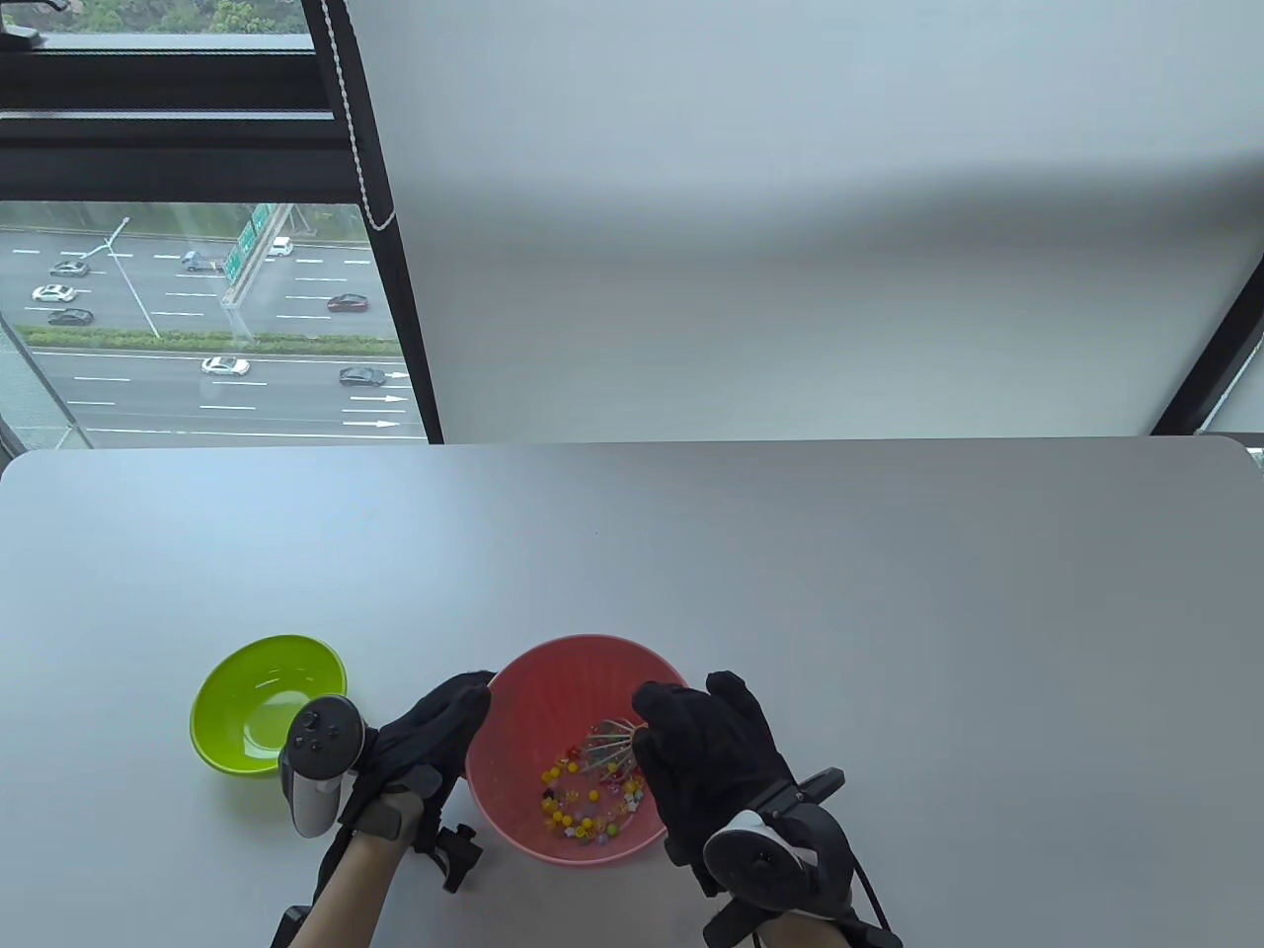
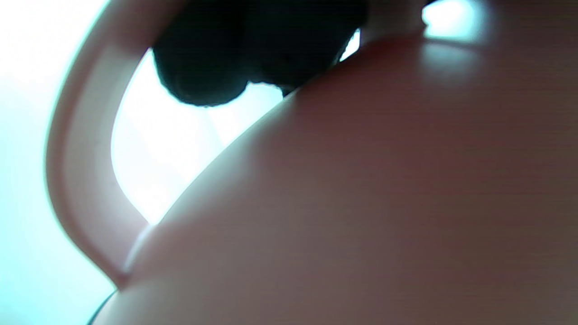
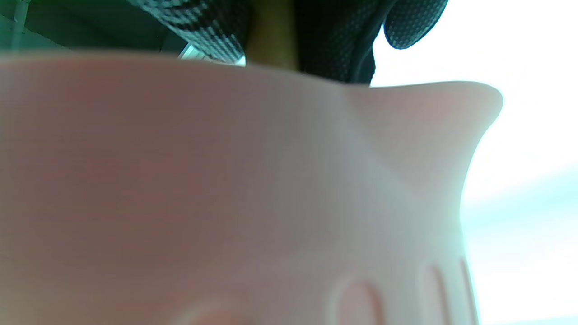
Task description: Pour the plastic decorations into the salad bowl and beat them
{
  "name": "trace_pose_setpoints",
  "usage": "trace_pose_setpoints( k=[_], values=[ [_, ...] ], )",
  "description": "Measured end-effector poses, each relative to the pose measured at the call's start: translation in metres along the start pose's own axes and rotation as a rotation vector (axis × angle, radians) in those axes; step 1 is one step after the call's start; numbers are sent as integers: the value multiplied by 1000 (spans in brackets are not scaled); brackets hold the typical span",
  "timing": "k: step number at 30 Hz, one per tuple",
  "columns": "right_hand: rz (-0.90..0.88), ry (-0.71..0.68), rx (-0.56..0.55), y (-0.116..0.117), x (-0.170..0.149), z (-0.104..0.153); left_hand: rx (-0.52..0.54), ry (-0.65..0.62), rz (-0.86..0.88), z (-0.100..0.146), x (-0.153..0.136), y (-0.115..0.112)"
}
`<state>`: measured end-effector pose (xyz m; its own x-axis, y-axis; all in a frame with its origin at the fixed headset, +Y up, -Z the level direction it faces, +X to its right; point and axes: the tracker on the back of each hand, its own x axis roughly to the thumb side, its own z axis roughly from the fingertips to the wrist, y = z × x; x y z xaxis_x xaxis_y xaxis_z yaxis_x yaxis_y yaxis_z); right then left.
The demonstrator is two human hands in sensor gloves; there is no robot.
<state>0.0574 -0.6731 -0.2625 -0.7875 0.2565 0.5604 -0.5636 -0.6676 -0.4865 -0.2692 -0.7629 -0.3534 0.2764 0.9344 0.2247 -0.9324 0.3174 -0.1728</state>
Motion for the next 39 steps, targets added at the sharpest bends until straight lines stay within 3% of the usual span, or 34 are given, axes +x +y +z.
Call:
trace_pose_setpoints(
  k=[13, 20, 39],
  values=[
    [-82, 51, -18, -6, -5, -1, 0, 0, 0, 0, 0, 0],
    [-238, 121, 57, 5, -8, -1, 0, 0, 0, 0, 0, 0],
    [-41, 28, 6, 4, 0, 1, 0, 0, 1, 0, 0, 0]
  ],
)
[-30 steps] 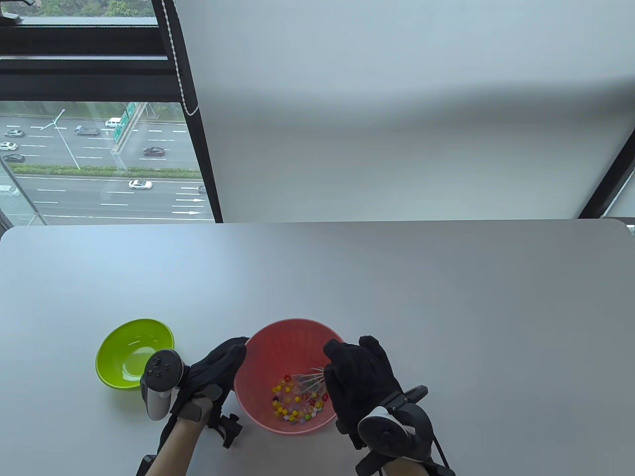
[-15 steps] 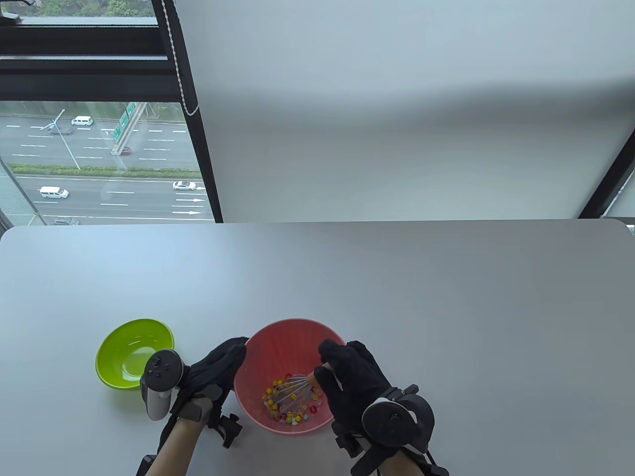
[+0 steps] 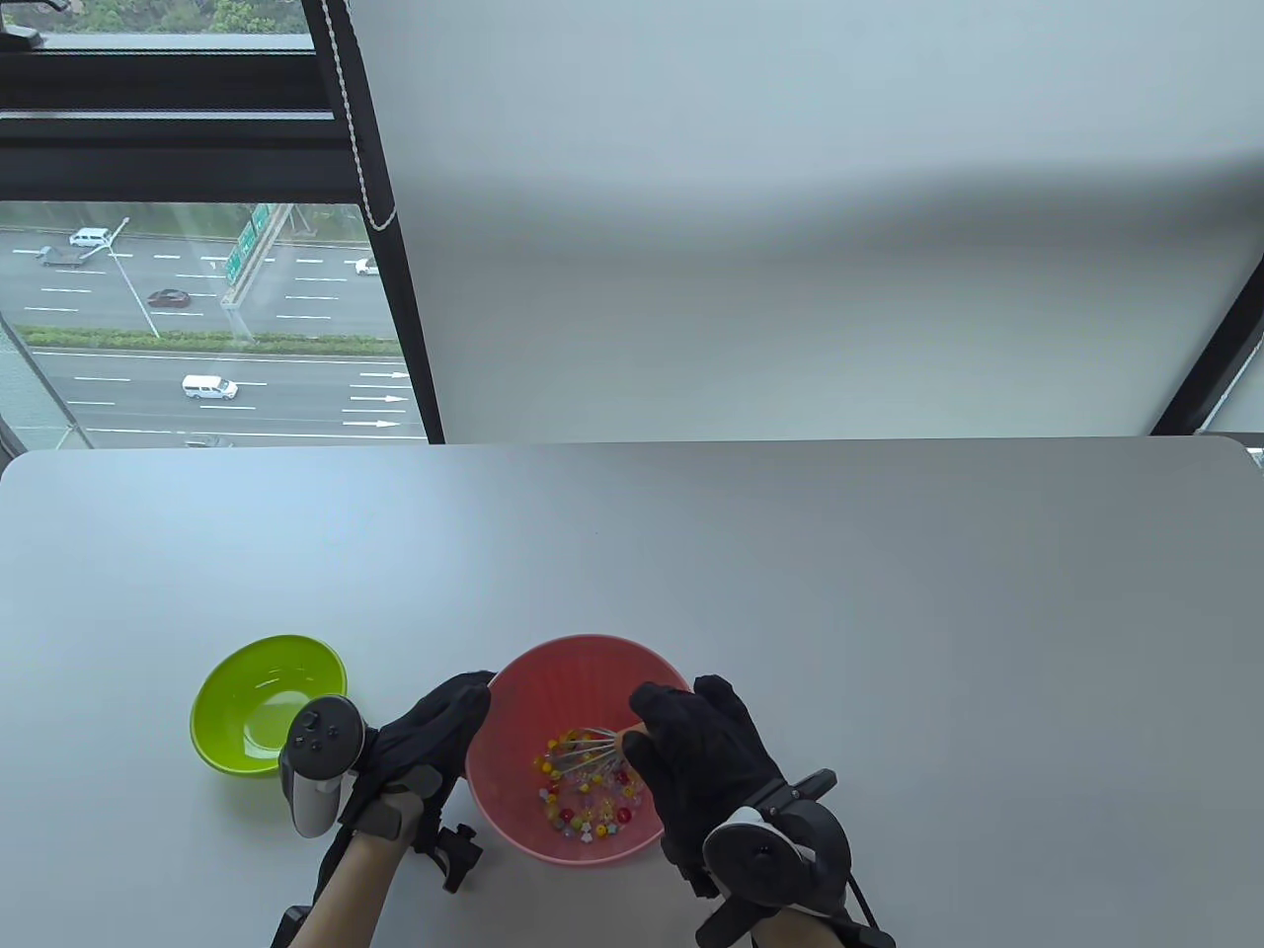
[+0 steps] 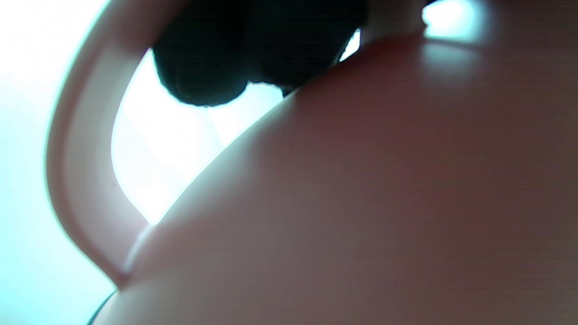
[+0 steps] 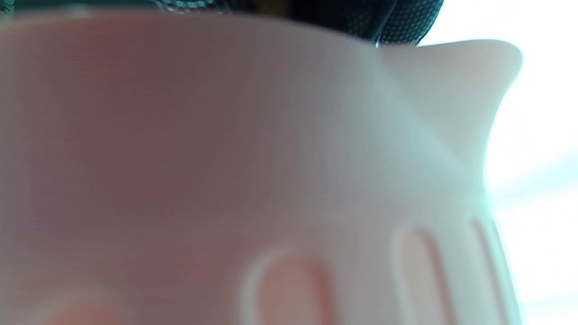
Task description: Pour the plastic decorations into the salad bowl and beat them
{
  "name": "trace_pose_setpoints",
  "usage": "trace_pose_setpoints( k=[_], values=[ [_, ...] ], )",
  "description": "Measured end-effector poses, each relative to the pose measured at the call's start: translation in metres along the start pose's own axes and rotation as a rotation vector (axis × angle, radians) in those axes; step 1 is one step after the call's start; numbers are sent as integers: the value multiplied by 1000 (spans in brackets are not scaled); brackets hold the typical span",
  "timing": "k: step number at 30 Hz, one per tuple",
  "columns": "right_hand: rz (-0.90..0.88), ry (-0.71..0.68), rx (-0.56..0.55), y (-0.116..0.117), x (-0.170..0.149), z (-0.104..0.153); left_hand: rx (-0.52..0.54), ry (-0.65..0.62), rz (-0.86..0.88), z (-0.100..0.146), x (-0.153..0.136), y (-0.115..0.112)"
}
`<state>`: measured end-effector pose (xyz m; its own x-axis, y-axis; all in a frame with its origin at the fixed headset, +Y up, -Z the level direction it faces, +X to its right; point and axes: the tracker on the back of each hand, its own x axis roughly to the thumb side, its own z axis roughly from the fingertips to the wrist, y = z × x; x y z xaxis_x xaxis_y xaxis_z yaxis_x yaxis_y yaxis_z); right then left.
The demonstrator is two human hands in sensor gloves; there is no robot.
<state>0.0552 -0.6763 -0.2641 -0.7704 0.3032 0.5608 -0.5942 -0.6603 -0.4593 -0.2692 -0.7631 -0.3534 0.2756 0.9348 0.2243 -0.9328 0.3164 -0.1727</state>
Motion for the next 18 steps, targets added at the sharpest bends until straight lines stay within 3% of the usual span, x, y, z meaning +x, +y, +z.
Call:
trace_pose_setpoints(
  k=[18],
  values=[
    [49, 0, -31, -12, -6, -2, 0, 0, 0, 0, 0, 0]
  ],
)
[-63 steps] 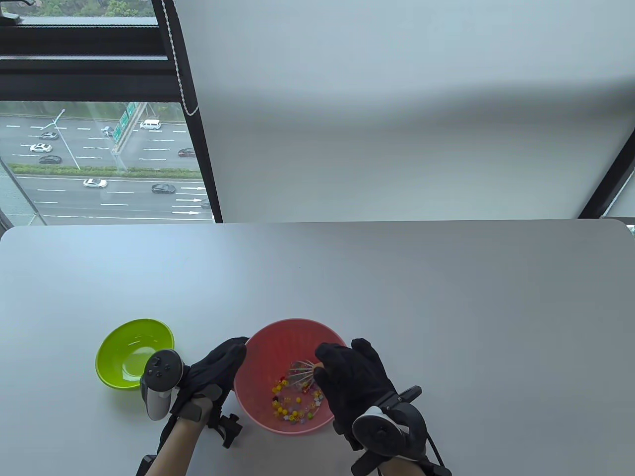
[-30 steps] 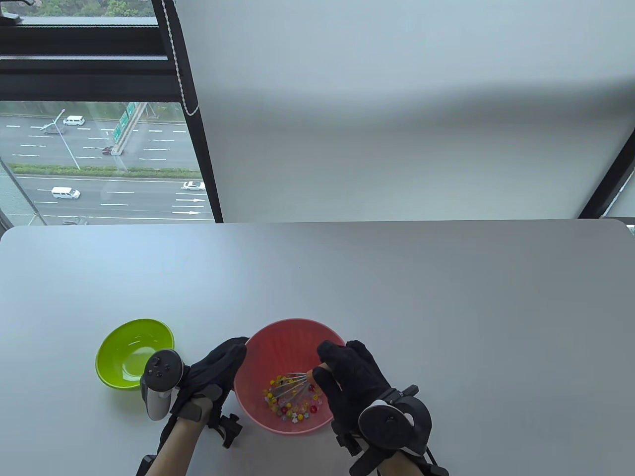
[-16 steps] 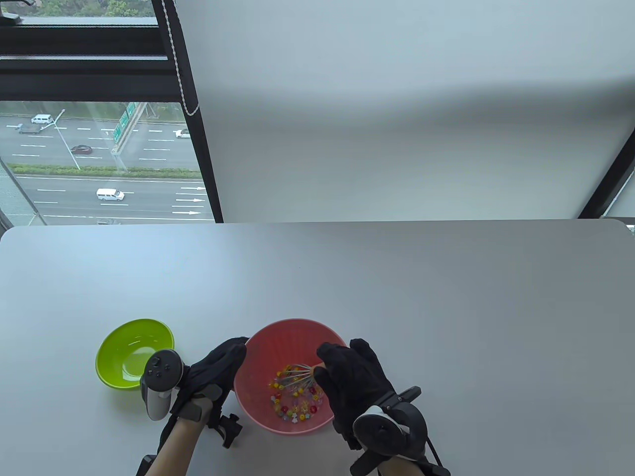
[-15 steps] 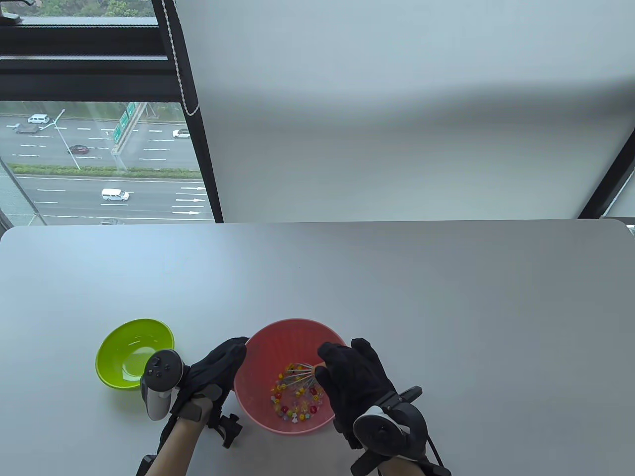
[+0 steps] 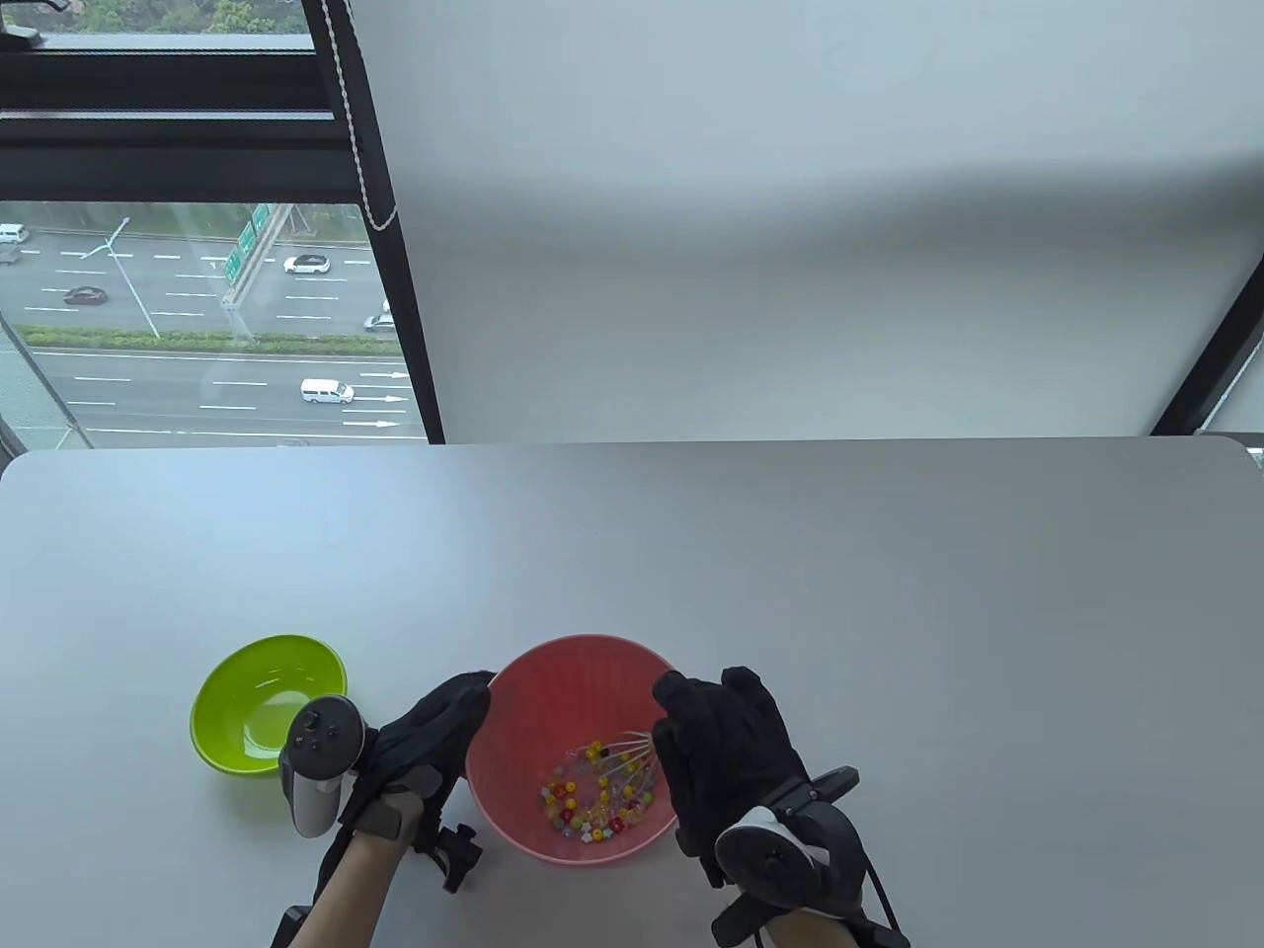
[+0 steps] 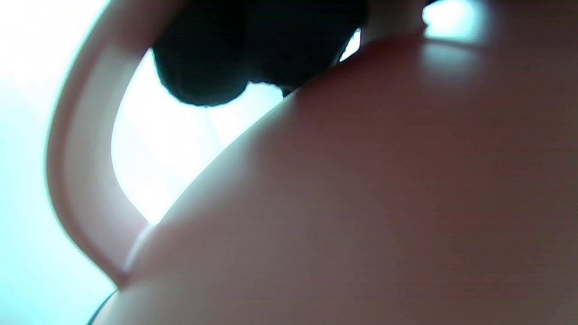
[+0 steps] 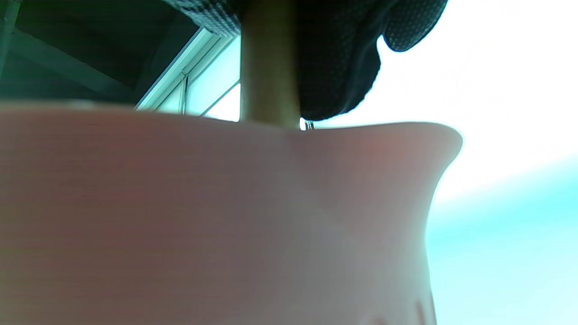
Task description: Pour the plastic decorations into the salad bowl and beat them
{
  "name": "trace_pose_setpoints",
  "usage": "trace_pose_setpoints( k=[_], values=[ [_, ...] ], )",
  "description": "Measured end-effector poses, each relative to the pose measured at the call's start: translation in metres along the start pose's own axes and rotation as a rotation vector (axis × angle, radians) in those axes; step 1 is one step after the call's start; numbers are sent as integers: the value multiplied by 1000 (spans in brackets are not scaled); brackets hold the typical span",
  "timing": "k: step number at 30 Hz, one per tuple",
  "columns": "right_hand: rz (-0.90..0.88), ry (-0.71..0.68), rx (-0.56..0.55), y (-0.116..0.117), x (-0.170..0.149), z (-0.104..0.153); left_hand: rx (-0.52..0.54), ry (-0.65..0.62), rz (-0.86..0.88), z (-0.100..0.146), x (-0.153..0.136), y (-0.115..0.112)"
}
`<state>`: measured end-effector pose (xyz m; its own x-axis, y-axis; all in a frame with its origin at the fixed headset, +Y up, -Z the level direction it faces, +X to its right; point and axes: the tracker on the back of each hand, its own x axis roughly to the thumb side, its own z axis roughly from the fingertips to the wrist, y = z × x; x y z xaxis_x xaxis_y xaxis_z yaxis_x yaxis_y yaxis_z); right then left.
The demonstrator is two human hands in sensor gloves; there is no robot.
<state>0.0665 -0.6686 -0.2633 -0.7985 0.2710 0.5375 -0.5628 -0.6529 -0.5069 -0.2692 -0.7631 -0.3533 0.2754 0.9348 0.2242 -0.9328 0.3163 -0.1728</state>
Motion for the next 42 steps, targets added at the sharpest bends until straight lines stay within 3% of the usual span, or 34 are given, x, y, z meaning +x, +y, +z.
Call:
trace_pose_setpoints(
  k=[5, 11, 24, 42],
  values=[
    [-93, 40, 20, 0, -2, -1, 0, 0, 0, 0, 0, 0],
    [-245, 81, 122, 15, -1, 0, 0, 0, 0, 0, 0, 0],
    [-66, -1, 59, 14, 7, 2, 0, 0, 0, 0, 0, 0],
    [28, -22, -1, 2, 4, 1, 0, 0, 0, 0, 0, 0]
  ],
)
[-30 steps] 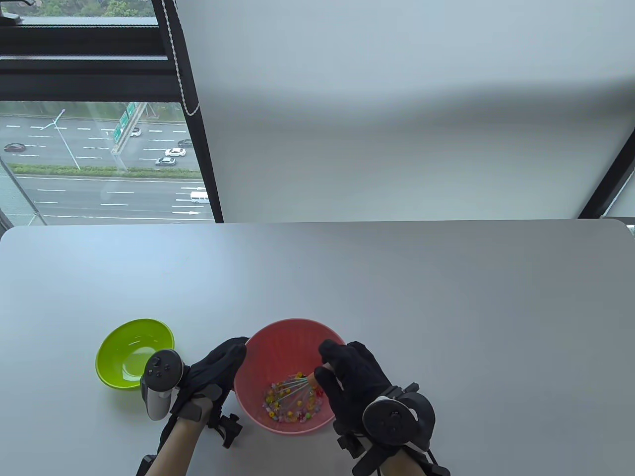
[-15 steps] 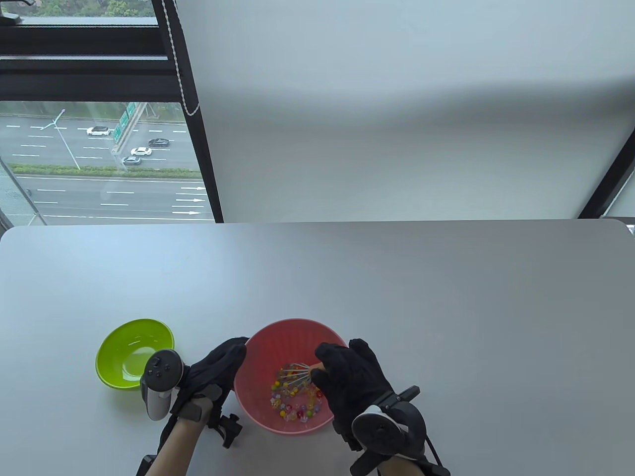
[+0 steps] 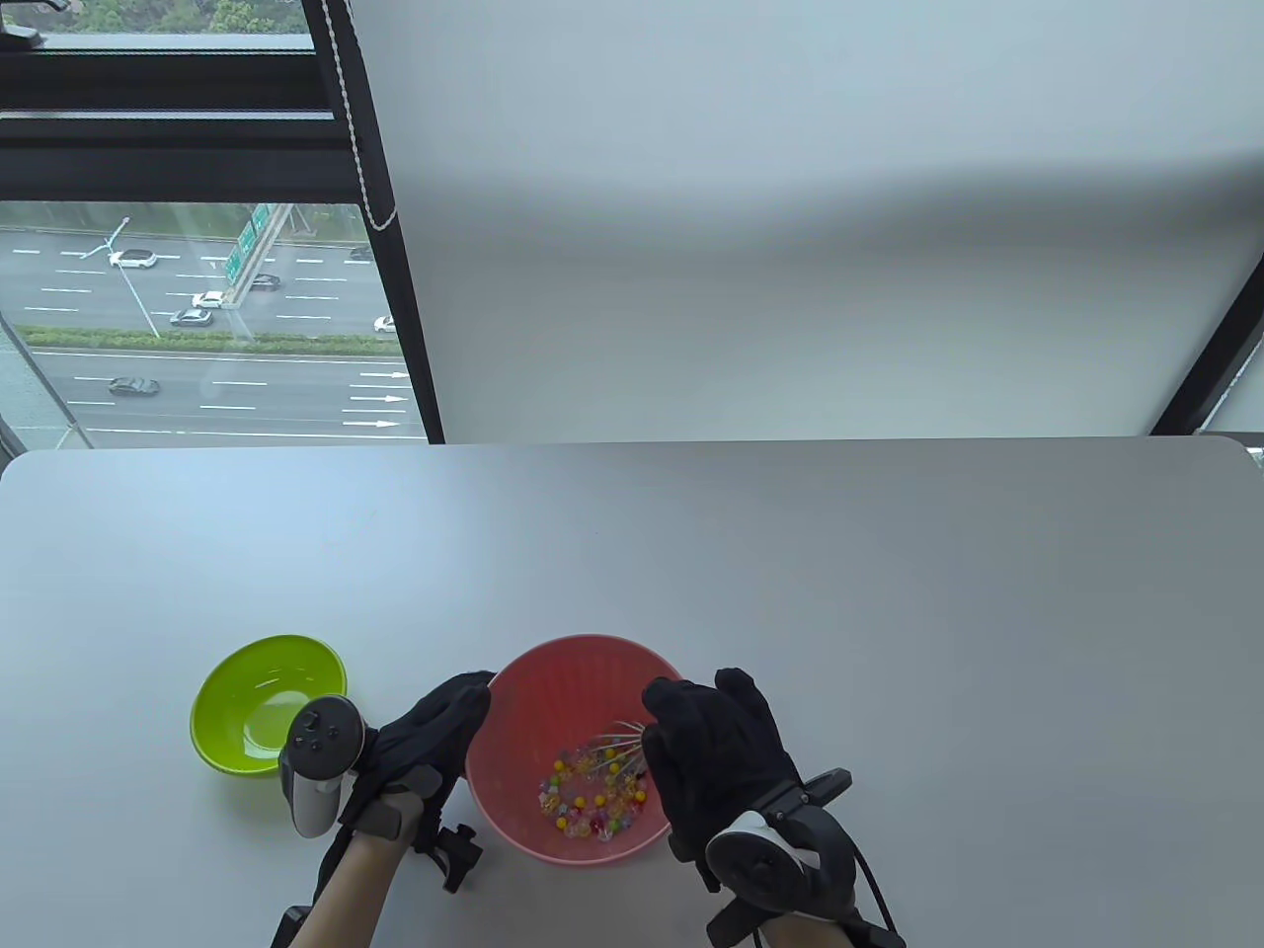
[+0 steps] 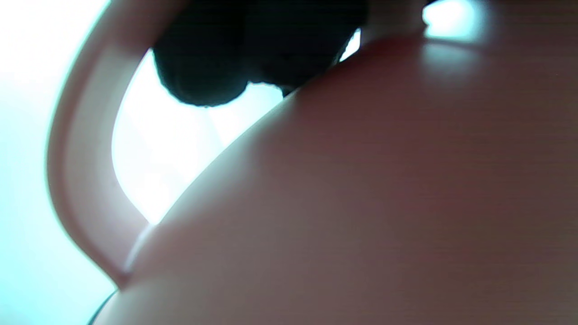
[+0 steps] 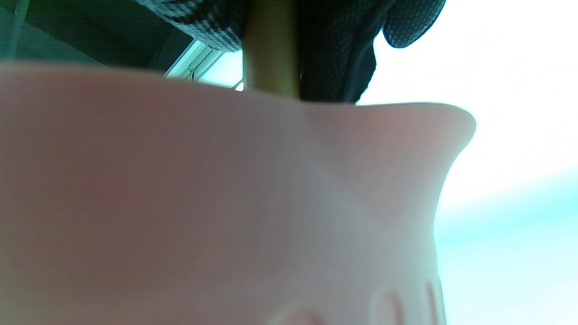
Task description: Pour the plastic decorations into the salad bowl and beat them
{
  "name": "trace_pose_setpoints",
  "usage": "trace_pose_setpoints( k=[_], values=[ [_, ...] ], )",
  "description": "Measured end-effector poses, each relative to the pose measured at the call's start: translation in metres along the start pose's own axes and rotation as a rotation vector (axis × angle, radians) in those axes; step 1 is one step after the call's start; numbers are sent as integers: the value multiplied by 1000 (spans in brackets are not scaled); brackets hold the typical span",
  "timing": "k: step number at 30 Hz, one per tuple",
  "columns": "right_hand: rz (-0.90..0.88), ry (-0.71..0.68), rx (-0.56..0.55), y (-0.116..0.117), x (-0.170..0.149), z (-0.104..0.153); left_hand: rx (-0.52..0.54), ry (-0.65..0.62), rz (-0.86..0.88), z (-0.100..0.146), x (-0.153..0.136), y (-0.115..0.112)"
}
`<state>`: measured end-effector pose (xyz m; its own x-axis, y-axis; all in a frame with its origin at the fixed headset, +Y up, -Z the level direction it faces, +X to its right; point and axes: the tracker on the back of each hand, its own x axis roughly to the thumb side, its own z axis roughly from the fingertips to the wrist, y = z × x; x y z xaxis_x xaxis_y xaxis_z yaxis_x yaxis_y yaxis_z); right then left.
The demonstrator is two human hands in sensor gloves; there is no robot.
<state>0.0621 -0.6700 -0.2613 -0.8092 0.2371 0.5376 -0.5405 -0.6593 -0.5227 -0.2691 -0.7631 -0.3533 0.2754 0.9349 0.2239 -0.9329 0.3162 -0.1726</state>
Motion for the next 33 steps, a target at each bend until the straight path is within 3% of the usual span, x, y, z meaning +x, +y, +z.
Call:
trace_pose_setpoints(
  k=[7, 14, 33],
  values=[
    [-95, 59, -10, -4, -6, -1, 0, 0, 0, 0, 0, 0],
    [-279, 125, 87, 12, -6, 0, 0, 0, 0, 0, 0, 0],
    [-30, 16, 18, 9, 1, 1, -1, 0, 0, 0, 0, 1]
  ],
)
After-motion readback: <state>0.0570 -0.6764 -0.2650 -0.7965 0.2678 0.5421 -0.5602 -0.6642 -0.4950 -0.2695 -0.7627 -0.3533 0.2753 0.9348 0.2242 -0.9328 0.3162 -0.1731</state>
